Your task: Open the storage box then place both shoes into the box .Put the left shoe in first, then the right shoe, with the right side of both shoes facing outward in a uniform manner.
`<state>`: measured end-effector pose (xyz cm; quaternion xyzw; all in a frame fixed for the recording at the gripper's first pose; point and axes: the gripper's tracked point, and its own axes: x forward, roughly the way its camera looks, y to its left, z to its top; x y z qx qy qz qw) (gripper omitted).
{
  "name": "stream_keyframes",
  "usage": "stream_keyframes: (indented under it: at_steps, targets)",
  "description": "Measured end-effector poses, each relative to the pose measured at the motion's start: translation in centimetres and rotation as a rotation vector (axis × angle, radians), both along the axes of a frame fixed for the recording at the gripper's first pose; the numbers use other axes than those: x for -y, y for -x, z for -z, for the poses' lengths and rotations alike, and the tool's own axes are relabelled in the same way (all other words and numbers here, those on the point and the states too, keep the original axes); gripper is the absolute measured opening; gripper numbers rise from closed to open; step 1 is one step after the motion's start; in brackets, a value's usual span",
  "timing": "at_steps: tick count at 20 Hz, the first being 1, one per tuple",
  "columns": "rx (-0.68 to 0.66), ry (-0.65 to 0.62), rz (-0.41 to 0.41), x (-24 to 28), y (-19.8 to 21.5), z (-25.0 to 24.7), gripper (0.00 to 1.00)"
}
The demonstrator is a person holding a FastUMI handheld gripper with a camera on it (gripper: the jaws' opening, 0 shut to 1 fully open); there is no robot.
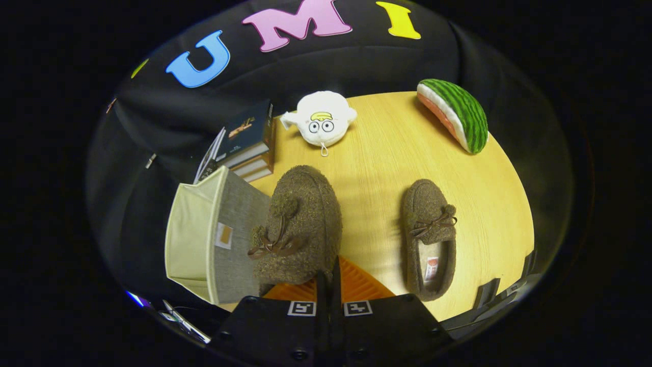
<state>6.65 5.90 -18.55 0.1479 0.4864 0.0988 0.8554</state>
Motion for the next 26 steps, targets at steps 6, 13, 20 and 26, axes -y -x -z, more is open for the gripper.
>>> stream_keyframes:
  at_steps: [6, 13, 20, 26]
  targets:
    - [0.070, -0.066, 0.035, -6.6, -0.9, -6.7, 0.05]
    - [0.118, -0.129, 0.026, -16.6, -3.0, -9.4, 0.05]
    - [0.065, -0.108, 0.019, -22.8, -3.1, -6.0, 0.05]
    - [0.042, -0.057, 0.012, -25.5, -2.2, -2.8, 0.05]
